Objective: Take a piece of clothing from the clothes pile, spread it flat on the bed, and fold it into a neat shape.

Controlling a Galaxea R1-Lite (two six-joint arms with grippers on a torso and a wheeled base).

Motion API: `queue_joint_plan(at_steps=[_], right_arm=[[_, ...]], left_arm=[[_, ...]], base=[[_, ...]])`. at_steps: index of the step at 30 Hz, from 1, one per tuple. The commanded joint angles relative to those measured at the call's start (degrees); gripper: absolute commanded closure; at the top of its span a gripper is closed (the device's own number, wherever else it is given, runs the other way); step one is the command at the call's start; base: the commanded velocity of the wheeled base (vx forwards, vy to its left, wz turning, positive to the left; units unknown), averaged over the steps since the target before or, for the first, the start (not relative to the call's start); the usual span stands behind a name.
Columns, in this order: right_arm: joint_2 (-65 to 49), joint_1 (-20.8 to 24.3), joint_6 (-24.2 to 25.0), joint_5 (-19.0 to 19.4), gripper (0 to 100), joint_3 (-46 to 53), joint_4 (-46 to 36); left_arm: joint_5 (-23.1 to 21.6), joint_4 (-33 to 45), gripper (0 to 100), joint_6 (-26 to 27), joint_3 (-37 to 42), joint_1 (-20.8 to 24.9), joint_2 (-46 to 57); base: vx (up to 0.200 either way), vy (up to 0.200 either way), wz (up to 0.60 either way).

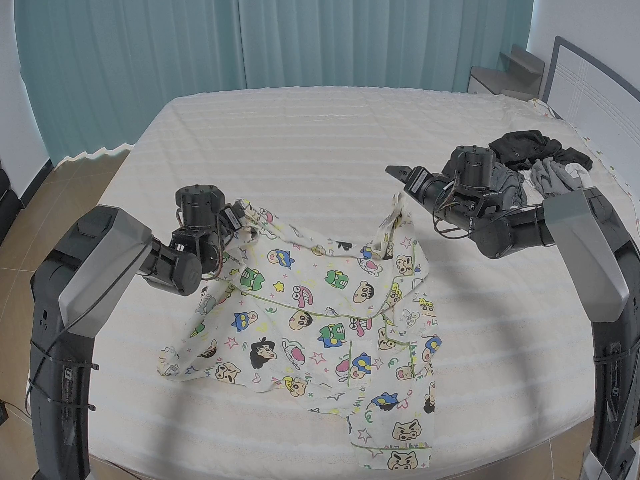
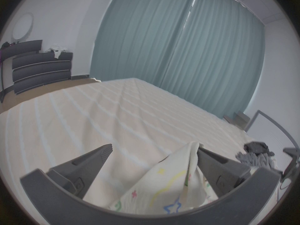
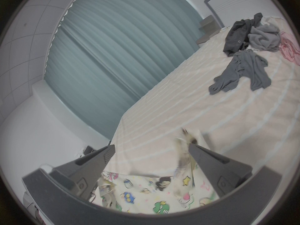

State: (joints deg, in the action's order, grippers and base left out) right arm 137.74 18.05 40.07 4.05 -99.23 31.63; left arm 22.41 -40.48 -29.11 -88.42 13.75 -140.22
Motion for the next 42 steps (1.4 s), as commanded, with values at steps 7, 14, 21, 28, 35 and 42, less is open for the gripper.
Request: queue_joint_plan(at_steps=[7,14,21,28,35,42], right_arm=[[-0.19,-3.90,3.44,-2.20,0,-0.79,-3.07],[-4.24,-6.19,3.17,0.79,0,7.65,-7.55],[-11.44,-10.06,0.36,13.09,0,26.55,-6.41],[-10.12,-11.46,-4.04,21.97,0,39.47,1.76],[-4.32,-10.23,-3.60,22.41,0,38.85,6.33],[-2.92,-9.88,-3.68,22.67,0,37.53,5.98]], left_arm=[[1.24,1.55,0,1.16,-5.62,-6.10,-0.76],[0.97,6.21,0,2.30,-6.42,-9.80,-0.32],[-4.74,10.34,0,-3.94,6.68,-11.03,9.17],[-21.53,9.81,0,-12.37,29.53,-10.50,26.22],[-23.20,9.20,0,-20.81,39.99,-6.37,29.56],[-23.37,-0.12,0,-26.35,47.20,-2.50,29.91]], base=[[0.000,0.000,0.00],[0.000,0.000,0.00],[0.000,0.000,0.00],[0.000,0.000,0.00],[0.000,0.000,0.00],[0.000,0.000,0.00]])
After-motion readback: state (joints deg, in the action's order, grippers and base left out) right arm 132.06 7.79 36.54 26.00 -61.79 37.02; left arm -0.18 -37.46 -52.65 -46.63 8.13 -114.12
